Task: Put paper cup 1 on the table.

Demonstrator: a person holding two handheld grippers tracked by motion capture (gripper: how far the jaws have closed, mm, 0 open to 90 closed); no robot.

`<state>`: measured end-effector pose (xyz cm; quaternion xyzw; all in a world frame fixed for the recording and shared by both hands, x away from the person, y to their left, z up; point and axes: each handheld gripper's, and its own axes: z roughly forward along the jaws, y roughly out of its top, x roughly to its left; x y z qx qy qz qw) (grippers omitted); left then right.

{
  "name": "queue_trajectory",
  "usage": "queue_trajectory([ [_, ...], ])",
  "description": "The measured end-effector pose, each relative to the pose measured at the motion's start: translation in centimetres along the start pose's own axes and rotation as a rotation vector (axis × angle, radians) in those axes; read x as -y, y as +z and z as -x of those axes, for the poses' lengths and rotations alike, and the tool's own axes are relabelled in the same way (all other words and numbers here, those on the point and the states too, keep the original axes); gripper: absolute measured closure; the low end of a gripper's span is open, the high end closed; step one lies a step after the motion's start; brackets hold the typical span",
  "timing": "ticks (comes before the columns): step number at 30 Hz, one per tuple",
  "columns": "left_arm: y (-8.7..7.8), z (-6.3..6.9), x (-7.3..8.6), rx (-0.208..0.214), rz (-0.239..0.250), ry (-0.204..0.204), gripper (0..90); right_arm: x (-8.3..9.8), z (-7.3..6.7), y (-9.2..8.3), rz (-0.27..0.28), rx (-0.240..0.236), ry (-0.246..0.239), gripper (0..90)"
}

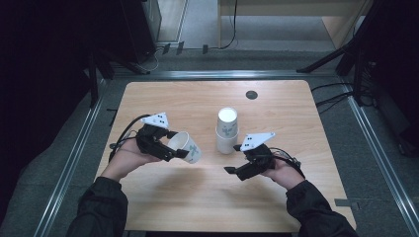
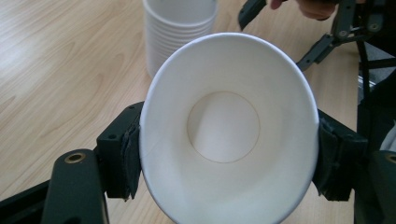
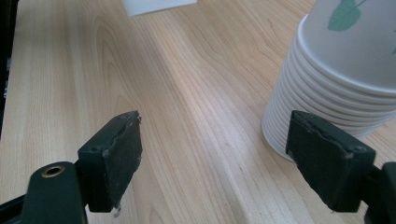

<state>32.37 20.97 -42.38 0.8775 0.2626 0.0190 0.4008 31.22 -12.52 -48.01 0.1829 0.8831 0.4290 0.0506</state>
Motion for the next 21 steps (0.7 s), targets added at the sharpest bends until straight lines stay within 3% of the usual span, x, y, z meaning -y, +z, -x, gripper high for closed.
queue_trajectory([
  [14, -1.3, -3.7, 1.6, -0.096, -0.039, -0.076, 25.0, 0.4, 1.3, 0.0, 0.006, 0.022, 0.040, 18.9],
  [21, -2.4, -5.5, 2.4, -0.149, -0.038, -0.139, 25.0, 0.4, 1.4, -0.1, 0.013, 0.029, 0.046, 18.9],
])
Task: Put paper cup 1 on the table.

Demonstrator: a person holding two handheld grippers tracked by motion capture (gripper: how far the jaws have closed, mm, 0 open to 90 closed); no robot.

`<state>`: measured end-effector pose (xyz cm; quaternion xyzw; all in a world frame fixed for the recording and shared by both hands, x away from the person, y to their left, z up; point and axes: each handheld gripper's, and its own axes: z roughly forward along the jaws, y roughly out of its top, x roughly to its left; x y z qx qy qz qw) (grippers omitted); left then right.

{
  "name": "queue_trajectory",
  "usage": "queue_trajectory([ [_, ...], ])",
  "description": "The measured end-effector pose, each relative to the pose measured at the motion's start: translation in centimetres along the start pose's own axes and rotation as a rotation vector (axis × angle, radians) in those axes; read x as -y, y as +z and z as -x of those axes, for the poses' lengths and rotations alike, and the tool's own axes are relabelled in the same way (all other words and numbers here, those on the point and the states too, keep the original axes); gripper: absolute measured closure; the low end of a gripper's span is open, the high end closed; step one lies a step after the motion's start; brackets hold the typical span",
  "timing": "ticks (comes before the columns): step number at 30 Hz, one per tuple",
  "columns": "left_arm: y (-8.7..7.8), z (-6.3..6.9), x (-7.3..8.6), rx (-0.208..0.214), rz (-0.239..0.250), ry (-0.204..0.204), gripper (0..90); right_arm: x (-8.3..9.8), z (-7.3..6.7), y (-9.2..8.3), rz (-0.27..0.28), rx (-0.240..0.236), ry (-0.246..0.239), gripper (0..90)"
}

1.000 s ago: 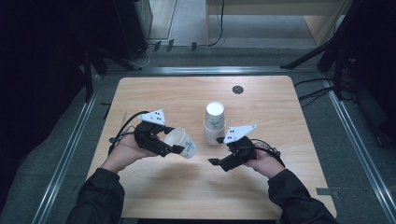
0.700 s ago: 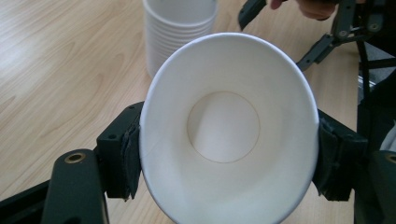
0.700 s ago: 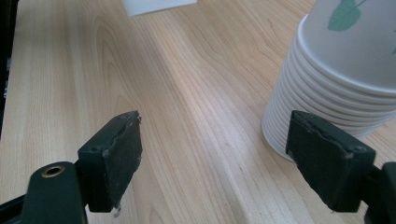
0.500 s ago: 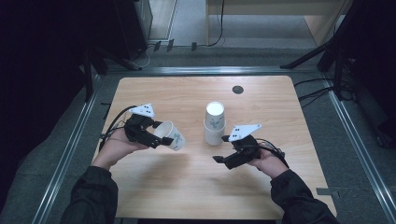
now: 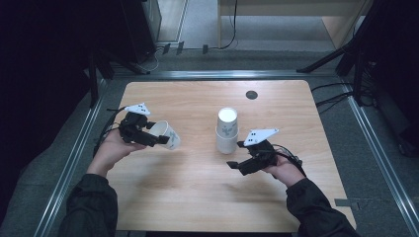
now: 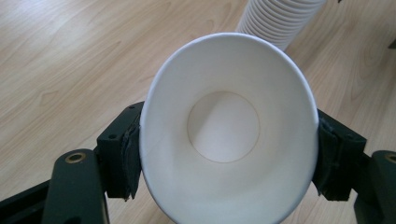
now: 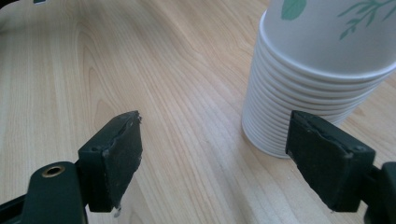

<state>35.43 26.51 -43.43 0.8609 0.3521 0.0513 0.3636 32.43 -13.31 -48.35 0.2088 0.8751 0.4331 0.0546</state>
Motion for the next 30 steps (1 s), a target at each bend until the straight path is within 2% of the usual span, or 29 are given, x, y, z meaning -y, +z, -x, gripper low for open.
queue_trajectory([
  [4, -0.5, -0.9, 0.1, -0.052, -0.022, -0.018, 25.0, 0.0, 0.1, 0.0, 0.002, 0.001, 0.004, 18.9],
  [9, -1.0, -2.2, 0.5, -0.065, -0.014, -0.063, 25.1, 0.1, 0.1, 0.2, -0.011, 0.010, -0.011, 18.8],
  [17, -1.4, -3.9, 1.3, -0.135, -0.047, -0.101, 25.0, 0.5, 0.1, 0.1, -0.024, 0.028, -0.010, 18.8],
  [19, -1.4, -4.6, 1.6, -0.135, -0.059, -0.130, 25.0, 0.6, 0.1, 0.0, -0.020, 0.031, -0.009, 18.8],
  [22, -1.2, -5.2, 1.7, -0.177, -0.079, -0.152, 25.0, 0.7, 0.1, 0.0, -0.019, 0.033, -0.017, 18.8],
  [30, -0.3, -6.1, 2.2, -0.264, -0.129, -0.152, 25.0, 0.9, -0.3, 0.1, -0.034, 0.027, -0.023, 18.8],
])
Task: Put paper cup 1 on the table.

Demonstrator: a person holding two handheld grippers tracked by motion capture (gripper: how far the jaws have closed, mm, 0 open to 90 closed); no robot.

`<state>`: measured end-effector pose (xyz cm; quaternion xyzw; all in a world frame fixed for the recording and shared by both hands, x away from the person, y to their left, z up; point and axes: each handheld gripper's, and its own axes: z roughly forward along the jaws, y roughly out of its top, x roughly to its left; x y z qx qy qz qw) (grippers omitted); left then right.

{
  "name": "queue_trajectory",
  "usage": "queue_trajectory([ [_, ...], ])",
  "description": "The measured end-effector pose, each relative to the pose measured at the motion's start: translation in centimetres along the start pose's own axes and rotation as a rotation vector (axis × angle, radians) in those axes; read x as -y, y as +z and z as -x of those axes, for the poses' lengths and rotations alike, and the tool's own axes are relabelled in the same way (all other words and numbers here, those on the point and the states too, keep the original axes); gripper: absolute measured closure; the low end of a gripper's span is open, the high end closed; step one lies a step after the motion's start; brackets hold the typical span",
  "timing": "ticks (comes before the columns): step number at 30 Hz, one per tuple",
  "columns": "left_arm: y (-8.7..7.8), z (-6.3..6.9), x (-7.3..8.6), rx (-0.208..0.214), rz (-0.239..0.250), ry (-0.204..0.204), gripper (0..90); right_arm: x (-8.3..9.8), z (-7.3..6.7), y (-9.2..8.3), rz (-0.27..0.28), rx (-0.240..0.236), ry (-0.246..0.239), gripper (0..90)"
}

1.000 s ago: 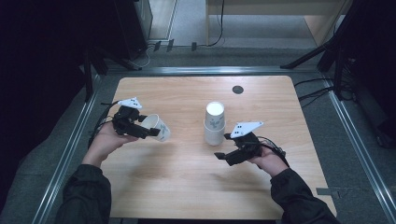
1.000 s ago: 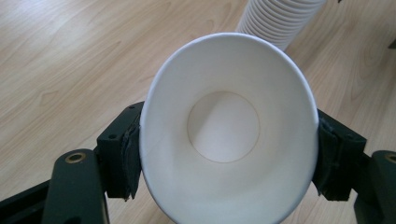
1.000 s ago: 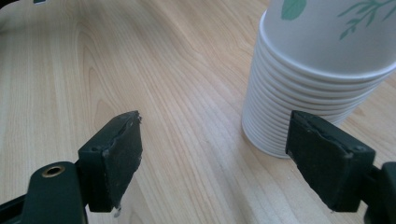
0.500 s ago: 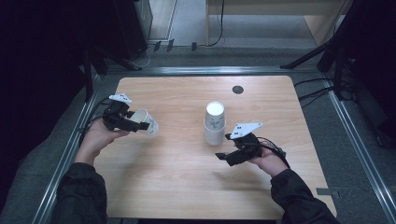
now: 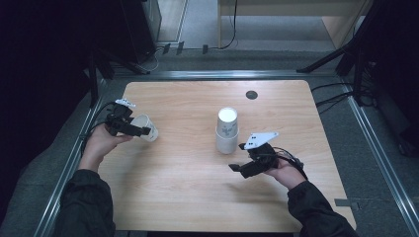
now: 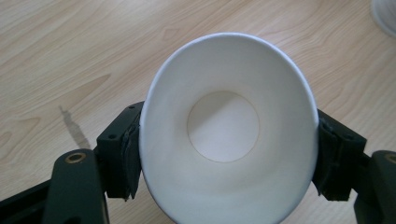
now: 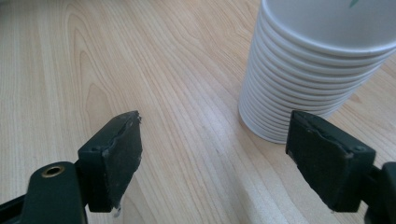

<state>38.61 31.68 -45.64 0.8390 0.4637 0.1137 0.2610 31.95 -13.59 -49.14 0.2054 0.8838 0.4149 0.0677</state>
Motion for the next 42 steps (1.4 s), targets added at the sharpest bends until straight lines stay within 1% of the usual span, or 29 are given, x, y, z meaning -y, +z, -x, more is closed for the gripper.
queue_trajectory([
  [2, 0.2, -0.1, 0.0, -0.023, -0.010, -0.004, 25.0, 0.0, 0.0, 0.1, -0.004, -0.002, -0.002, 18.8],
  [5, 0.7, -0.1, 0.0, -0.060, -0.033, 0.003, 25.0, 0.1, -0.1, 0.2, -0.013, -0.002, -0.009, 18.7],
  [7, 1.0, -0.1, 0.0, -0.074, -0.050, 0.006, 24.9, 0.1, -0.1, 0.3, -0.016, -0.003, -0.010, 18.7],
  [14, 1.7, 0.0, -0.1, -0.095, -0.073, 0.011, 24.7, 0.2, -0.2, 0.3, -0.019, -0.002, -0.005, 18.7],
  [18, 2.1, -0.1, 0.1, -0.095, -0.076, 0.003, 24.1, 0.2, -0.2, 0.2, -0.016, 0.003, -0.012, 18.7],
  [20, 2.1, -0.1, 0.1, -0.109, -0.080, 0.003, 24.1, 0.2, -0.2, 0.2, -0.017, 0.002, -0.009, 18.7],
  [24, 2.2, 0.0, 0.1, -0.112, -0.080, 0.000, 23.5, 0.2, -0.2, 0.3, -0.017, 0.002, -0.011, 18.6],
  [26, 2.2, 0.0, 0.1, -0.110, -0.076, 0.005, 22.9, 0.2, -0.2, 0.3, -0.019, -0.001, -0.007, 18.6],
  [28, 2.3, 0.0, 0.1, -0.103, -0.071, -0.001, 22.1, 0.2, -0.2, 0.2, -0.017, 0.001, -0.009, 18.6],
  [31, 2.4, -0.2, 0.1, -0.096, -0.063, -0.022, 21.3, 0.2, -0.1, 0.2, -0.018, 0.003, -0.007, 18.6],
  [34, 2.4, -0.3, 0.2, -0.088, -0.051, -0.031, 20.5, 0.2, -0.1, 0.2, -0.022, 0.004, -0.008, 18.5],
  [36, 2.5, -0.2, 0.3, -0.081, -0.051, -0.024, 20.1, 0.2, -0.1, 0.2, -0.020, 0.002, -0.009, 18.5],
  [37, 2.6, -0.2, 0.3, -0.070, -0.054, -0.028, 19.8, 0.2, -0.1, 0.2, -0.019, 0.003, -0.009, 18.5],
  [42, 2.9, -0.1, 0.3, -0.054, -0.061, -0.025, 16.9, 0.2, 0.0, 0.1, -0.018, 0.002, -0.005, 18.5],
])
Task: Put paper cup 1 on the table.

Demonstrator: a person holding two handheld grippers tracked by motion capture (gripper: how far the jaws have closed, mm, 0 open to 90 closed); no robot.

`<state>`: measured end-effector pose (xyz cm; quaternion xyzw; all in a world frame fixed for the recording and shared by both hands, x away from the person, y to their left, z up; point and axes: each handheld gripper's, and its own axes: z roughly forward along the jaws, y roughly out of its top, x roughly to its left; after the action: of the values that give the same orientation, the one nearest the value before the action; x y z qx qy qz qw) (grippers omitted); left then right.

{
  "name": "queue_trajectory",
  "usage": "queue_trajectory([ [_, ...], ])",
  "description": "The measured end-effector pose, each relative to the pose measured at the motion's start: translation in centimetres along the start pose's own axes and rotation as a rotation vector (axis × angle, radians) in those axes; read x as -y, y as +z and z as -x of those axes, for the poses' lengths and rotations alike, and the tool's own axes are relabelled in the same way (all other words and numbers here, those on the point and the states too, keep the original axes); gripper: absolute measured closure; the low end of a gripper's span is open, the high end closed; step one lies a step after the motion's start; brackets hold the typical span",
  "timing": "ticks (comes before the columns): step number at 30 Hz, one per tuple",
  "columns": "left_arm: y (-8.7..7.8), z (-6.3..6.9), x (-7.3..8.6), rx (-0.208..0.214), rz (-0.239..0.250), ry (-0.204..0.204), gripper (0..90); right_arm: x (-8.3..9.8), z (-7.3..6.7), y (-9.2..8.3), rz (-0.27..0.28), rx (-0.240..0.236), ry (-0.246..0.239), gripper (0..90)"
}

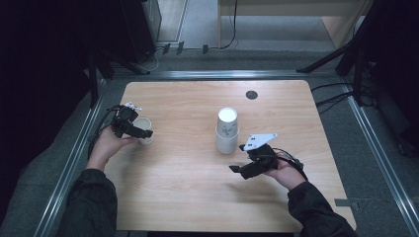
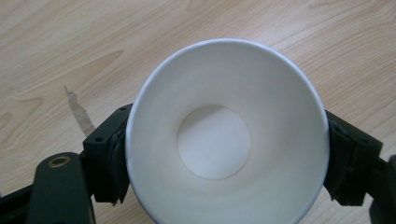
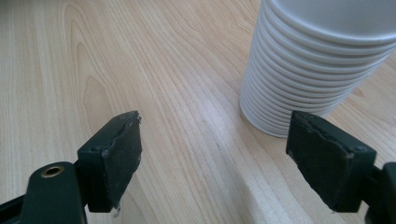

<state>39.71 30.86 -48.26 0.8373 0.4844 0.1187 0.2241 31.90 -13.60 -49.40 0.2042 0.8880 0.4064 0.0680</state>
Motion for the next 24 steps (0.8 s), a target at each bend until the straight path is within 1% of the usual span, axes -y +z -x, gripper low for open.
queue_trajectory([
  [3, 0.0, 0.1, 0.0, 0.009, 0.009, 0.008, 14.7, 0.0, 0.0, 0.0, 0.002, 0.002, 0.000, 18.5],
  [5, -0.1, 0.1, 0.0, 0.026, 0.014, 0.007, 13.2, 0.0, 0.1, -0.1, 0.002, 0.003, 0.004, 18.5],
  [8, -0.3, 0.1, 0.0, 0.030, 0.021, -0.004, 12.7, 0.0, 0.1, -0.1, 0.001, 0.002, 0.005, 18.5],
  [11, -0.7, -0.1, 0.0, 0.042, 0.040, -0.018, 12.5, 0.0, 0.1, -0.1, 0.002, 0.003, 0.003, 18.5],
  [16, -1.4, -0.5, 0.2, 0.037, 0.060, -0.037, 12.5, 0.0, 0.1, -0.1, 0.002, 0.004, 0.003, 18.5],
  [18, -1.7, -0.7, 0.3, 0.042, 0.056, -0.053, 12.7, 0.0, 0.2, -0.2, 0.005, 0.006, 0.000, 18.5],
  [21, -2.2, -0.9, 0.3, 0.060, 0.073, -0.072, 12.7, 0.0, 0.2, -0.2, 0.006, 0.005, 0.005, 18.5],
  [24, -2.8, -1.0, 0.3, 0.058, 0.091, -0.071, 12.8, 0.0, 0.2, -0.2, 0.007, 0.004, 0.003, 18.5],
])
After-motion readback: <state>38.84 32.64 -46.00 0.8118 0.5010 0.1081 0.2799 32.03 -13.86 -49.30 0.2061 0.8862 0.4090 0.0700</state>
